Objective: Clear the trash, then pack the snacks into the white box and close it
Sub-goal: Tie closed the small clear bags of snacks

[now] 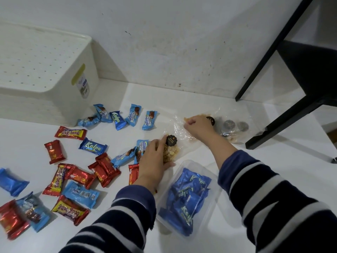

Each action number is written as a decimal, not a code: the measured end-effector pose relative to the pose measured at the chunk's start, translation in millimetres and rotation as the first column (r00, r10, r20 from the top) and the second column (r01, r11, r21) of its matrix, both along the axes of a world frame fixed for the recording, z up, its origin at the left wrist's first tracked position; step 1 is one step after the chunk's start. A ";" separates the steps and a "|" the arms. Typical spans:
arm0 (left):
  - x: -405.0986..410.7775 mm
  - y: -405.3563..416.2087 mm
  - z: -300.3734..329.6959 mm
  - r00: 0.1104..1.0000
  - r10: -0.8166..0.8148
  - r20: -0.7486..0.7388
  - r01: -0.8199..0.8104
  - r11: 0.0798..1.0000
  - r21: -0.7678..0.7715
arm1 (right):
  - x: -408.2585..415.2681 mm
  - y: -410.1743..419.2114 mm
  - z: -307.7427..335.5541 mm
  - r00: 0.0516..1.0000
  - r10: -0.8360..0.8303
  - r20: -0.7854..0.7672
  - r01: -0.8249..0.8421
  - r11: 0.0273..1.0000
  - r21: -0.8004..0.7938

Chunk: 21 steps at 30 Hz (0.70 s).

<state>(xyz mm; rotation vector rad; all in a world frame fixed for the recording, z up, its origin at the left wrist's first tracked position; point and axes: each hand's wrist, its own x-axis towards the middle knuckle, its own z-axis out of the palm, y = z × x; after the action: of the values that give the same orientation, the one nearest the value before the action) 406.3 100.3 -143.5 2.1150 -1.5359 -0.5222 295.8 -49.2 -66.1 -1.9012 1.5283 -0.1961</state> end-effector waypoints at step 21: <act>-0.1 0.5 -4.5 1.000 0.005 -0.002 -0.005 1.000 -0.020 | 22.3 -8.5 -3.2 0.999 0.002 0.054 0.000 1.000 -0.022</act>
<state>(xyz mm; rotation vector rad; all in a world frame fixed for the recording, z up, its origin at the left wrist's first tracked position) 406.2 100.7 -148.0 2.1018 -1.5282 -0.5047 318.2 -57.7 -69.3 -1.8989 1.4951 -0.2630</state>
